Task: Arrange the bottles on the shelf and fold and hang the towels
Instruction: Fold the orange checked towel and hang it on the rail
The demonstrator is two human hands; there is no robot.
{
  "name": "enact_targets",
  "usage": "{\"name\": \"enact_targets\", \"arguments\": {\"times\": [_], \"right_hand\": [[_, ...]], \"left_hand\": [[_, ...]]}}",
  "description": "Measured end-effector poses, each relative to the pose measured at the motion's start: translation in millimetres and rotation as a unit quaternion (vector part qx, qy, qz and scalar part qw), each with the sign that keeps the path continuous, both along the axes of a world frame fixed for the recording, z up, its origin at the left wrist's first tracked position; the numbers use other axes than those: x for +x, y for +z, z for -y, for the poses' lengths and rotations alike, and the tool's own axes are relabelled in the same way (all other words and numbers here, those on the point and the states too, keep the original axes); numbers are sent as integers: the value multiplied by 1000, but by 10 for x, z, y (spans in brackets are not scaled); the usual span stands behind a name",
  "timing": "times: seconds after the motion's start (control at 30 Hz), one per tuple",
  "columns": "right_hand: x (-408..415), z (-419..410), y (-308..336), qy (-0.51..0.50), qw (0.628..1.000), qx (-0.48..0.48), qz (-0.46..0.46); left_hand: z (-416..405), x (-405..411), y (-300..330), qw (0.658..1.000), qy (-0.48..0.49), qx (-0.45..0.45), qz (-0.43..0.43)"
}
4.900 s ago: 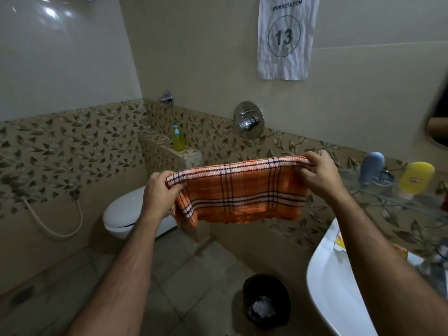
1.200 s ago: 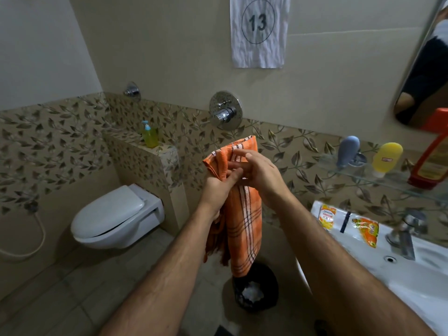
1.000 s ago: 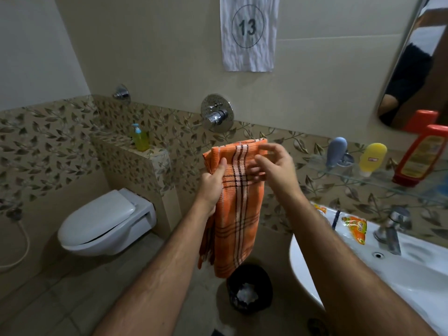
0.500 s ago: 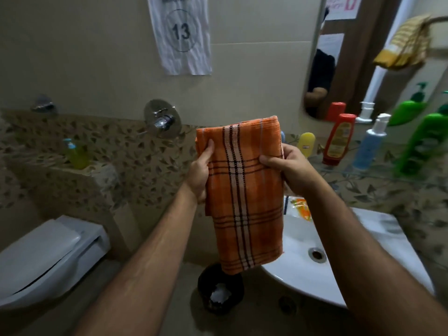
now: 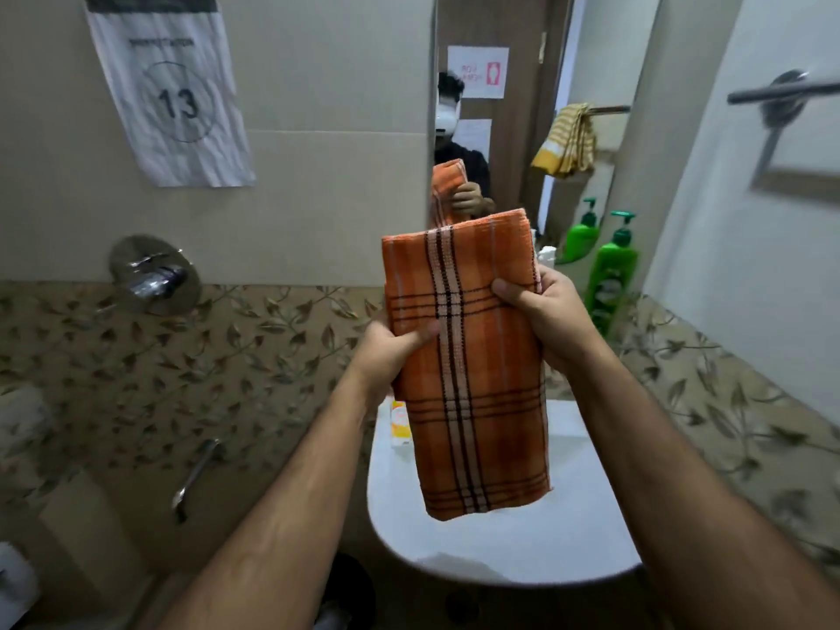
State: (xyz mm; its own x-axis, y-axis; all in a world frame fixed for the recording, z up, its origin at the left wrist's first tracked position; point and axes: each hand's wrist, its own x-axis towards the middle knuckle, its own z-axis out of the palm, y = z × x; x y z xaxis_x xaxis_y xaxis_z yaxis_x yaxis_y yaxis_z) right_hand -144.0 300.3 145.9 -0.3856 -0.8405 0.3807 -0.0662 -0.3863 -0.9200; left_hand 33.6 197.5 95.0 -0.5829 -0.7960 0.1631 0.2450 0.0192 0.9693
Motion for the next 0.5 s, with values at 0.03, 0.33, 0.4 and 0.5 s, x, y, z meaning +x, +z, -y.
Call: {"name": "enact_targets", "arguments": {"times": [0.03, 0.33, 0.4, 0.5], "right_hand": [[-98, -41, 45, -11, 1000, -6, -2], [-964, -711, 221, -40, 999, -28, -21], [-1096, -859, 203, -85, 996, -22, -10], [-1250, -992, 238, -152, 987, -42, 16]], "left_hand": [[-37, -143, 64, 1000, 6, -10, -21], [-270, -1299, 544, 986, -55, -97, -125], [-365, -1555, 641, 982, -78, -102, -138], [-473, -1849, 773, 978, -107, -113, -137]]}}
